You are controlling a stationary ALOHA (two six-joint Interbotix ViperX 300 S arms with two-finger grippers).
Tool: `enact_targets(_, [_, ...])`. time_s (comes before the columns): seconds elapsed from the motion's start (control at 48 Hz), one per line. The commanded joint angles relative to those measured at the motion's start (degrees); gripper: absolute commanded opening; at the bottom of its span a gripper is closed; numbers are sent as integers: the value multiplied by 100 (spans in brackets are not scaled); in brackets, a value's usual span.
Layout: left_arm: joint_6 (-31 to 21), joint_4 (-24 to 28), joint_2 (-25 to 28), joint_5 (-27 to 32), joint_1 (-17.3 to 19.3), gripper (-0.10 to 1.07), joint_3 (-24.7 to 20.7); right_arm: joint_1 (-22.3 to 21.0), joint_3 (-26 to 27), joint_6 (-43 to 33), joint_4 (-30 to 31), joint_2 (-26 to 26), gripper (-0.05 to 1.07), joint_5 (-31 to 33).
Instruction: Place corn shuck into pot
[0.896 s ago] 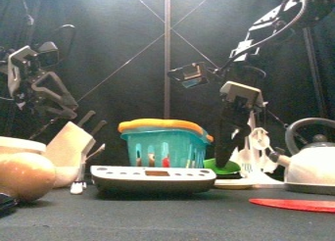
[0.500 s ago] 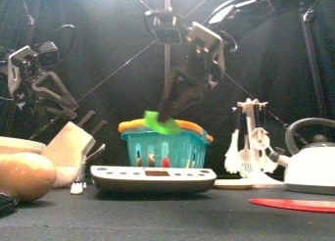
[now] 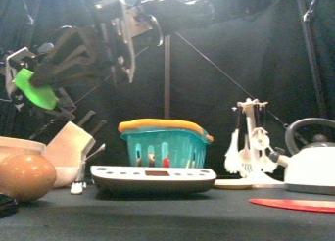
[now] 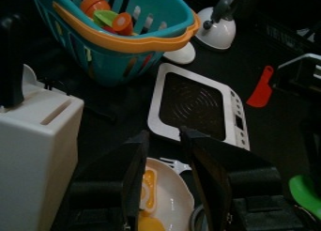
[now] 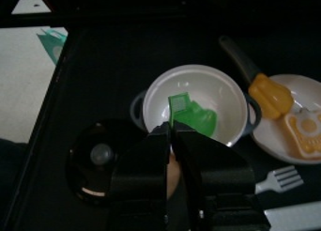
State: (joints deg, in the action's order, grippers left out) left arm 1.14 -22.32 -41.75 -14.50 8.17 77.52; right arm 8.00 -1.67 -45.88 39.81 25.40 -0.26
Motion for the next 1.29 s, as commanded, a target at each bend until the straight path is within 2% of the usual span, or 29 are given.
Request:
enact_targets(0.0, [9, 18, 0, -18, -9, 75, -53, -26, 545, 0, -9, 149, 47, -44])
enact_targets(0.167, [18, 26, 0, 167, -9, 75, -35, -35, 1028, -70, -132, 554, 48, -26])
enact_targets(0.292, [18, 26, -9, 422, -9, 75, -44, -35, 1046, -53, -237, 598, 49, -9])
enact_targets(0.708, [9, 26, -229, 1020, -9, 75, -35, -62, 967, -53, -290, 554, 75, 141])
enact_targets(0.958, [0, 26, -237, 1740, 79, 75, -35, -62, 817, 9, -176, 299, 76, 598])
enact_targets(1.104, [9, 18, -229, 1934, 97, 75, -35, -88, 694, 0, -105, 158, 76, 677])
enact_targets(1.271, [0, 9, -237, 2180, 114, 75, -53, -53, 536, 0, -114, -97, 76, 1081])
